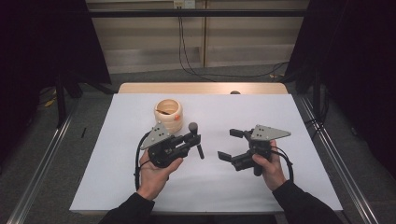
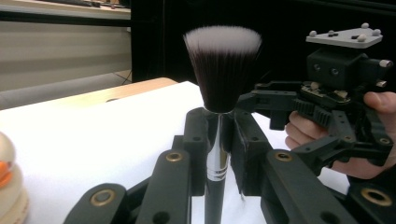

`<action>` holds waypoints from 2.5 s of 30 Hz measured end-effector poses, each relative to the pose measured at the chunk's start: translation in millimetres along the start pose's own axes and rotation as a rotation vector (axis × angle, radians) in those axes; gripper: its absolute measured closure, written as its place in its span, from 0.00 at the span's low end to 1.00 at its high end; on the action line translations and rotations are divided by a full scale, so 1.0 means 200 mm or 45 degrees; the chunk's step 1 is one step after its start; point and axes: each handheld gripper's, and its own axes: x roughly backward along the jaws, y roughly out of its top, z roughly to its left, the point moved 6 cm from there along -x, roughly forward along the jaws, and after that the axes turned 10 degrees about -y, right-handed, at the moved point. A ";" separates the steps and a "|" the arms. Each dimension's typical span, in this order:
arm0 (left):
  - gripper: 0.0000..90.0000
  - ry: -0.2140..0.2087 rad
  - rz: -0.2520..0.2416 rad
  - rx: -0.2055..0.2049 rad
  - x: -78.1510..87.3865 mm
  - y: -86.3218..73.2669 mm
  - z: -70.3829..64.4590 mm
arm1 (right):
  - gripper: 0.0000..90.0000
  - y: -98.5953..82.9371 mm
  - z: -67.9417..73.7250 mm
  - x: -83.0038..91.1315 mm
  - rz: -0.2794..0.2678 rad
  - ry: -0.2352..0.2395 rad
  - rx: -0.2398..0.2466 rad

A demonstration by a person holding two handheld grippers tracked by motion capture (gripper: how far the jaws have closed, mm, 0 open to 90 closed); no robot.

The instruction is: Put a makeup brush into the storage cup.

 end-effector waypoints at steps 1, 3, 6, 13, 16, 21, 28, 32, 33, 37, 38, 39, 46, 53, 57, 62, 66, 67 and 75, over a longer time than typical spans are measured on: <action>0.87 0.021 0.012 -0.007 0.01 0.00 0.01 | 0.04 0.00 -0.01 0.01 -0.005 -0.016 0.004; 0.87 0.022 0.005 -0.009 0.02 0.01 0.01 | 0.02 0.00 -0.01 0.02 -0.018 -0.041 0.000; 0.87 0.036 0.010 -0.020 0.04 0.02 0.03 | 0.01 0.00 -0.03 0.03 -0.023 -0.069 0.002; 0.87 0.041 -0.007 -0.015 0.08 0.03 0.05 | 0.01 -0.04 -0.05 0.07 -0.021 -0.156 0.015; 0.87 0.065 -0.007 -0.004 0.09 0.03 0.06 | 0.00 -0.05 -0.06 0.08 -0.023 -0.168 0.016; 0.87 0.080 0.018 -0.033 0.10 0.04 0.09 | 0.00 -0.05 -0.08 0.12 -0.039 -0.220 0.011; 0.87 0.104 -0.012 -0.030 0.16 0.07 0.11 | 0.00 -0.08 -0.12 0.17 -0.045 -0.287 0.000; 0.87 0.124 -0.022 -0.030 0.18 0.09 0.13 | 0.00 -0.09 -0.13 0.20 -0.048 -0.312 -0.011; 0.87 0.111 -0.031 -0.033 0.19 0.09 0.14 | 0.00 -0.10 -0.14 0.21 -0.052 -0.336 -0.003; 0.87 0.126 -0.038 -0.018 0.21 0.10 0.15 | 0.00 -0.12 -0.15 0.25 -0.075 -0.385 -0.002; 0.87 0.141 -0.035 -0.018 0.21 0.10 0.16 | 0.00 -0.12 -0.15 0.26 -0.084 -0.396 -0.013; 0.87 0.134 -0.037 -0.020 0.22 0.11 0.16 | 0.00 -0.13 -0.16 0.27 -0.093 -0.403 -0.014; 0.86 0.145 -0.038 -0.027 0.23 0.13 0.18 | 0.00 -0.16 -0.18 0.32 -0.091 -0.449 -0.028; 0.87 0.188 -0.036 -0.052 0.28 0.17 0.21 | 0.00 -0.21 -0.16 0.33 -0.066 -0.458 -0.016; 0.87 0.202 -0.034 -0.056 0.30 0.20 0.24 | 0.00 -0.20 -0.17 0.33 -0.074 -0.462 -0.027; 0.87 0.210 -0.045 -0.045 0.30 0.22 0.26 | 0.00 -0.21 -0.17 0.33 -0.067 -0.467 -0.033; 0.87 0.217 -0.036 -0.061 0.30 0.25 0.29 | 0.00 -0.21 -0.17 0.33 -0.075 -0.464 -0.024; 0.87 0.224 -0.039 -0.052 0.30 0.25 0.29 | 0.00 -0.21 -0.17 0.33 -0.075 -0.465 -0.024; 0.87 0.224 -0.042 -0.059 0.30 0.29 0.35 | 0.00 -0.21 -0.17 0.33 -0.066 -0.451 -0.034</action>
